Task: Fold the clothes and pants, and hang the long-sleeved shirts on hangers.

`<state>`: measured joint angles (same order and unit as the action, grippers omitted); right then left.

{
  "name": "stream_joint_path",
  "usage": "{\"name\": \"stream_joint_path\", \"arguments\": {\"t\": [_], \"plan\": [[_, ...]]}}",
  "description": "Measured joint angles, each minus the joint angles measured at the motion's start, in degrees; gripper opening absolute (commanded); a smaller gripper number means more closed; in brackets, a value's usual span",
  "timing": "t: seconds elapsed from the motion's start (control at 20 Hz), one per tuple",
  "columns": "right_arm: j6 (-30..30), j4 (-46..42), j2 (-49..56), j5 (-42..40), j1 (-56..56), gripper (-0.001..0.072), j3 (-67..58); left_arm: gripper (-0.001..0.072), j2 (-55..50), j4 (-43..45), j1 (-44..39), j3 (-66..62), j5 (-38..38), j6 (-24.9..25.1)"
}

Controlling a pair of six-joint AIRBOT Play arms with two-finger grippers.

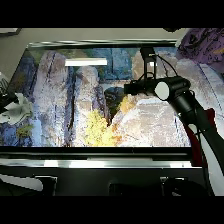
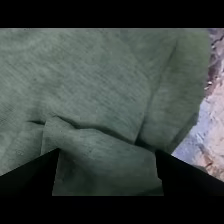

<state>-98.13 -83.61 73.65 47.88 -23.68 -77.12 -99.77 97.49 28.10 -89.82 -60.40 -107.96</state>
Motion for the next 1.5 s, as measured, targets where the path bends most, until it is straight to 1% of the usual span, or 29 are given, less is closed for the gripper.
{"name": "stream_joint_path", "arguments": {"t": [0.1, 0.15, 0.2, 0.25, 0.35, 0.45, 0.6, 0.75, 0.85, 0.95, 1.15, 1.35, 1.4, 1.45, 1.5], "plan": [[0.0, 0.0, 0.0, 0.09, 0.0, 0.013, 0.0, 0.072, -2.97, -0.02, 0.7, 0.0, 2.38, -0.28], [0.0, 0.0, 0.0, 0.09, 0.0, 0.0149, 0.0, 0.0666, -4.09, 0.04, 0.92, -0.02, 3.28, -0.48], [0.0, 0.0, 0.0, 0.11, 0.0, 0.0149, 0.0, 0.0179, -4.98, 0.13, 1.05, -0.04, 3.91, -0.52], [0.0, 0.02, 0.0, 0.13, 0.0, 0.0149, 0.0, 0.0026, -5.62, 0.7, 1.11, -0.09, 4.07, -0.59], [0.0, 0.02, 0.0, 0.22, 0.0, 0.0149, 0.0, 0.0025, -6.19, 0.22, 1.29, -0.35, 3.8, -0.39], [-0.02, 0.02, -0.04, 0.26, 0.0, 0.015, 0.0, 0.0024, -6.14, -2.69, 1.05, -0.7, 2.23, 1.57], [-0.11, 0.28, -0.15, 1.62, 0.0, 0.015, 0.0, 0.0023, -4.52, -11.45, -1.14, -0.85, -4.07, 5.27], [-0.42, 0.31, -0.74, 5.66, 0.0, 0.015, 0.0, 0.0023, -0.59, -21.2, -7.04, -1.01, -8.63, 8.74], [-0.48, 0.02, -1.7, 9.62, 0.0, 0.0151, 0.0, 0.0024, 2.95, -25.59, -13.25, -1.03, -10.99, 9.66], [-0.92, -1.11, -2.95, 13.49, 0.0, 0.0151, 0.0, 0.0024, 6.27, -28.57, -20.9, -1.07, -13.46, 9.53], [-1.42, -4.68, -6.32, 21.68, 0.0, 0.0152, -0.02, 0.0025, 8.7, -30.86, -38.29, -1.07, -15.1, 5.88], [-1.53, -7.5, -8.87, 29.07, 0.0, 0.0152, -0.02, 0.0033, 5.22, -31.76, -55.17, -0.96, -11.76, 0.79], [-1.51, -7.89, -9.22, 30.67, 0.0, 0.0153, -0.02, 0.0088, 3.89, -31.82, -58.18, -0.92, -10.56, -0.52], [-1.49, -8.2, -9.44, 32.06, 0.0, 0.0188, 0.0, 0.0227, 2.67, -31.93, -60.57, -0.9, -9.73, -1.68], [-1.44, -8.41, -9.6, 32.7, 0.0, 0.0276, 0.0, 0.0401, 1.62, -31.93, -62.31, -0.94, -9.16, -2.75]]}}
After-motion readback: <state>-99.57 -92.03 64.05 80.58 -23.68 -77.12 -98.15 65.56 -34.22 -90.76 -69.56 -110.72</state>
